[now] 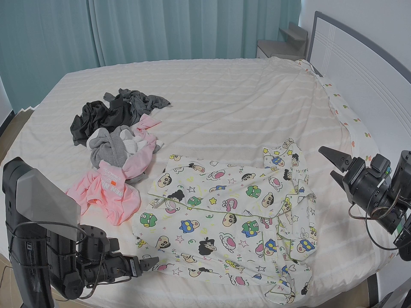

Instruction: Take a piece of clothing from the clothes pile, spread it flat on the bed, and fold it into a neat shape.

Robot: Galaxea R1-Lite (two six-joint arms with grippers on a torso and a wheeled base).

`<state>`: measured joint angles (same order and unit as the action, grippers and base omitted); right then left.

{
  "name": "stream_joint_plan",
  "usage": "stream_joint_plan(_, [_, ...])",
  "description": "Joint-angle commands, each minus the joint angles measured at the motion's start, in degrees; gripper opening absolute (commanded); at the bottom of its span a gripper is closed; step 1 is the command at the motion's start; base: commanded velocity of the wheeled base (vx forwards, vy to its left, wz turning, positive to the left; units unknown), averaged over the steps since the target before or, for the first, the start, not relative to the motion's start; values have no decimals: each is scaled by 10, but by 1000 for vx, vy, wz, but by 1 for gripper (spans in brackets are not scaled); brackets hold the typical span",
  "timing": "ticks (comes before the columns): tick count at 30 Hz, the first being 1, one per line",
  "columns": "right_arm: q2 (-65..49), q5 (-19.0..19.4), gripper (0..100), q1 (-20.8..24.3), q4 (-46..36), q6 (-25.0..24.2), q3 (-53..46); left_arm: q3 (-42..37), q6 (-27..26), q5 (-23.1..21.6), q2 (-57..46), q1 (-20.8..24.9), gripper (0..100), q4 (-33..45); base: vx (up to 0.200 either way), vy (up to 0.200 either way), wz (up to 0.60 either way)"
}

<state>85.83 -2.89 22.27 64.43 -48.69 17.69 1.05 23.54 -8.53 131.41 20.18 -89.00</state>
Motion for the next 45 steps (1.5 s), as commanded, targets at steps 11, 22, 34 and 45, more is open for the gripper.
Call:
stream_joint_plan(11, [-4,-2,100,16,1,1,-3,-9,10,15,20,32,100,-10,0,0,0])
stream_joint_plan(22, [-4,-2,100,16,0,3,-5,-3,2,24,40,30,100,-10,0,0,0])
stream_joint_plan(34, [-3,-3,100,25,0,7,-6,10,11,23,41,36,0,-10,0,0,0])
stream_joint_plan(45, [-5,-4,100,25,1,9,-6,4,6,28,46,35,0,-10,0,0,0])
